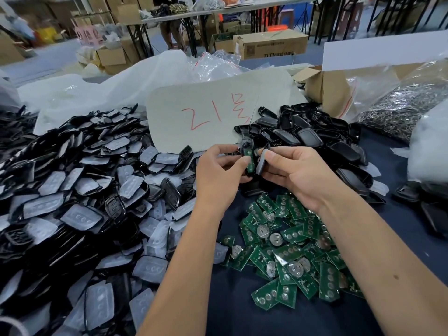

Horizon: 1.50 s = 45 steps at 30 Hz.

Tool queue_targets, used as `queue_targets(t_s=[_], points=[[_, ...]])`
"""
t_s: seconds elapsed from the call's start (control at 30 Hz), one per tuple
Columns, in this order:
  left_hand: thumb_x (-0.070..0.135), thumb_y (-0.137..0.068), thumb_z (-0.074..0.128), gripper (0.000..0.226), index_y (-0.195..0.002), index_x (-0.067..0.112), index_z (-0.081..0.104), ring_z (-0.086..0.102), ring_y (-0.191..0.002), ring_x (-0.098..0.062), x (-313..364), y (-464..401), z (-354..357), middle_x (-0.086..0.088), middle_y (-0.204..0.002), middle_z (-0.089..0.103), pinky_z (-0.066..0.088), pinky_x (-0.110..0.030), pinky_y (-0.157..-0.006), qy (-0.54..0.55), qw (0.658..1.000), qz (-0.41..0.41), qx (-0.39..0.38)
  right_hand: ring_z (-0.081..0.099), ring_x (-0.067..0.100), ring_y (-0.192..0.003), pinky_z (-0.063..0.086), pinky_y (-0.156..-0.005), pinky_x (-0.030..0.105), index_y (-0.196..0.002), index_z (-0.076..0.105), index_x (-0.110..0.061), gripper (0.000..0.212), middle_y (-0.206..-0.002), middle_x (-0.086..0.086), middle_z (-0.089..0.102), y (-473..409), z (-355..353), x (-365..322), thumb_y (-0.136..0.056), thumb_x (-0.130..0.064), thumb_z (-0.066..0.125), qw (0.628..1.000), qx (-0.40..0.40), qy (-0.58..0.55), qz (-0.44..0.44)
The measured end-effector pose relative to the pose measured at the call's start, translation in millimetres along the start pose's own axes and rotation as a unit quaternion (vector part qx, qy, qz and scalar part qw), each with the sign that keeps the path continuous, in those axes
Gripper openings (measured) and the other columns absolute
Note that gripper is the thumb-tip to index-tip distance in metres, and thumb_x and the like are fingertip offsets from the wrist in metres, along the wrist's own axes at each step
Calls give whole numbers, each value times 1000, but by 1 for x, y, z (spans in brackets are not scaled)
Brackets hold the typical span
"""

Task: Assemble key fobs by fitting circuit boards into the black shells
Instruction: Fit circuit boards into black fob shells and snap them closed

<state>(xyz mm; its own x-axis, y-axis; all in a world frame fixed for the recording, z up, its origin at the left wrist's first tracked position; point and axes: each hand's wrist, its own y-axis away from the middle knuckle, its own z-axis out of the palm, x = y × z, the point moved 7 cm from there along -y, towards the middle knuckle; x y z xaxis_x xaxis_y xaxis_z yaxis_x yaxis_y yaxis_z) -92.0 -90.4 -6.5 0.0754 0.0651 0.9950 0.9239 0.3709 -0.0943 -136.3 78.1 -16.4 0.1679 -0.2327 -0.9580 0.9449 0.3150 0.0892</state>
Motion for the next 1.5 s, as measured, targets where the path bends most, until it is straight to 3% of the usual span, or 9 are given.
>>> queue_targets(t_s=[0.23, 0.37, 0.5, 0.6, 0.83, 0.97, 1.1, 1.23, 1.5], points=[[12, -90, 80, 4, -94, 14, 79, 75, -76, -10, 10, 6, 15, 3, -83, 78, 62, -25, -62, -93, 992, 79, -13, 74, 7, -76, 58, -71, 20, -94, 80, -13, 6, -86, 2, 80, 0, -1, 0, -94, -10, 75, 996, 61, 51, -27], [12, -91, 78, 11, -101, 16, 81, 74, -83, -6, 14, 8, 21, 8, -88, 78, 63, -32, -77, -130, 985, 100, -53, 75, 10, -77, 60, -72, 23, -94, 81, -13, 7, -88, 4, 81, 3, -8, -3, -87, -14, 83, 994, 90, 53, -38], [18, -79, 90, 22, -91, 31, 77, 68, -73, 4, 18, 12, 23, 18, -79, 74, 50, -10, -69, -164, 978, 116, -58, 77, 15, -75, 61, -68, 25, -88, 80, -12, 13, -84, 6, 80, 6, -11, -6, -81, -19, 88, 990, 111, 66, -50], [12, -76, 91, 30, -88, 35, 77, 67, -72, 1, 16, 11, 20, 18, -73, 71, 53, -13, -70, -154, 980, 111, -53, 76, 18, -73, 64, -72, 32, -85, 78, -10, 20, -83, 9, 80, 5, -12, -6, -78, -24, 91, 985, 120, 106, -59], [3, -78, 87, 43, -85, 44, 75, 70, -74, 4, 15, 8, 16, 24, -77, 75, 55, -14, -74, -179, 975, 107, -80, 77, 26, -78, 60, -67, 27, -121, 73, -23, 28, -101, 8, 78, 4, -16, -21, -94, -19, 76, 972, -11, 213, -93], [-5, -77, 85, 49, -82, 43, 73, 70, -71, 7, 15, 10, 16, 26, -73, 74, 50, -6, -68, -169, 973, 110, -110, 67, 26, -67, 53, -61, 29, -102, 80, -22, 16, -77, 15, 75, 6, -9, -21, -95, -8, 74, 959, -52, 244, -133], [9, -78, 89, 33, -82, 39, 77, 73, -72, -2, 15, 6, 8, 15, -77, 77, 56, -16, -70, -153, 978, 111, -87, 62, 18, -63, 53, -63, 29, -98, 80, -23, 15, -69, 13, 71, 6, -11, -25, -95, -9, 75, 964, -43, 218, -149], [15, -78, 90, 24, -80, 36, 80, 71, -69, -13, 13, 3, 3, 10, -73, 75, 61, -35, -72, -152, 979, 112, -80, 61, 11, -60, 55, -61, 22, -100, 80, -18, 15, -70, 9, 71, 6, -10, -26, -95, -6, 74, 968, -58, 187, -155], [13, -75, 92, 15, -83, 19, 81, 64, -68, -8, 11, 2, 6, 3, -76, 75, 56, -29, -69, -164, 976, 118, -76, 71, 22, -77, 60, -74, 35, -107, 79, -19, 27, -89, 13, 78, 9, -11, -28, -85, -4, 84, 964, -76, 195, -163]])
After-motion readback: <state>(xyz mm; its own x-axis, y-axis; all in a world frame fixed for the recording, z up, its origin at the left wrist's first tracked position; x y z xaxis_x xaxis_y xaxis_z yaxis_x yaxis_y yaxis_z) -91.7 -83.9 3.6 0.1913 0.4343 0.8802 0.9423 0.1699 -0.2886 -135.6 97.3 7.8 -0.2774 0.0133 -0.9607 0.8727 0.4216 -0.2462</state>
